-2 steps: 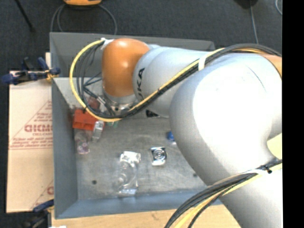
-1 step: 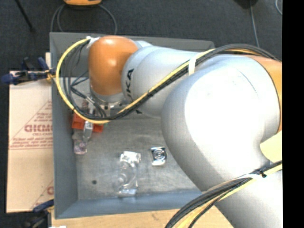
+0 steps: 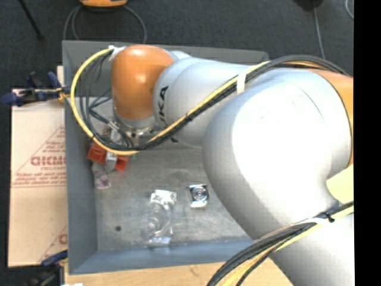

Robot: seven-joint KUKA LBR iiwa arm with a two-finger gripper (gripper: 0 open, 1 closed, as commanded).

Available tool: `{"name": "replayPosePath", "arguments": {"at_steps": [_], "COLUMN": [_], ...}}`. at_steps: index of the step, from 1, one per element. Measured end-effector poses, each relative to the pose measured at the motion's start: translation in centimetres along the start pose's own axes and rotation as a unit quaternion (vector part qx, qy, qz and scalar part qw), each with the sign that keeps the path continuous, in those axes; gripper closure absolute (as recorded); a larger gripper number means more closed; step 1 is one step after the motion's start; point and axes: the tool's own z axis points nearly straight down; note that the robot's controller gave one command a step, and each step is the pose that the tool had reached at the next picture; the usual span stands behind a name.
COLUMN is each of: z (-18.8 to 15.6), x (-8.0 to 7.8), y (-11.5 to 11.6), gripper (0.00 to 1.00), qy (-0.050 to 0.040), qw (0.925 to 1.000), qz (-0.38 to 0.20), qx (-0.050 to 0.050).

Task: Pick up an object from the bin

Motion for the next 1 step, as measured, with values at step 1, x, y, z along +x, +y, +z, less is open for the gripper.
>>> {"name": "replayPosePath", "arguments": {"at_steps": [1], "z": [-11.72], "x": [-0.64], "y": [-0.17], "gripper": [1.0], "qy": [-0.0026], "qw": [1.0], "qz": [0.005], "qx": [-0.003]}}
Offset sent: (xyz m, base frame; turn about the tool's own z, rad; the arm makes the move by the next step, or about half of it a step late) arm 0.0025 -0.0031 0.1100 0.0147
